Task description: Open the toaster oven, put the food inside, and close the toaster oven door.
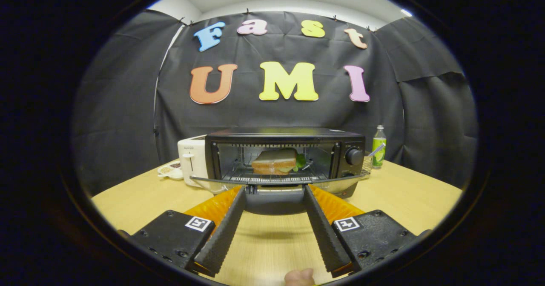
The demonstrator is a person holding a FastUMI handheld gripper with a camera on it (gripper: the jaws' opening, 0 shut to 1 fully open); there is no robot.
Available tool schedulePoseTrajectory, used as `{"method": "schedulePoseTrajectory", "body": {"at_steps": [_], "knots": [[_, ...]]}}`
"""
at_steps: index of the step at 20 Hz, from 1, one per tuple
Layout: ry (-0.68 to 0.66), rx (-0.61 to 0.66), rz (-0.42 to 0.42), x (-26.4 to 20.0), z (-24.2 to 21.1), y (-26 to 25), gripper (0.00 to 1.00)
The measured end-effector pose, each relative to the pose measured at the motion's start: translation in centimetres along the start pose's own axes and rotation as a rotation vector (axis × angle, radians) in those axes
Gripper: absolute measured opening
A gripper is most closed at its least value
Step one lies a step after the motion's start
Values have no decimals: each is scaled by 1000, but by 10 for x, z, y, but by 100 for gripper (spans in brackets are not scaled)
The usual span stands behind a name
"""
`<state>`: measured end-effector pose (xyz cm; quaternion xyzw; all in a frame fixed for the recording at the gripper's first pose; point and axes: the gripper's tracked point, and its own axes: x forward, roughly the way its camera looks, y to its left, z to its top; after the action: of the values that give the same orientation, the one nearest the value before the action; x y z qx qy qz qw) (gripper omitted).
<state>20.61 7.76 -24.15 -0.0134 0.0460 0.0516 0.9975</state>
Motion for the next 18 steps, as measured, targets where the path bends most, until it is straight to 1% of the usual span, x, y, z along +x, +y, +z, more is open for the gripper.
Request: {"method": "schedulePoseTrajectory", "body": {"at_steps": [3,7,12,15,18], "knots": [[-25,-12,-7,7,9,0,90],[-46,-43,-25,12,19,-2,100],[-40,-74,-11,0,22,12,100],[-49,-86,-5,-11,34,18,100],[-46,-87,-16,-30,49,19,100]]}}
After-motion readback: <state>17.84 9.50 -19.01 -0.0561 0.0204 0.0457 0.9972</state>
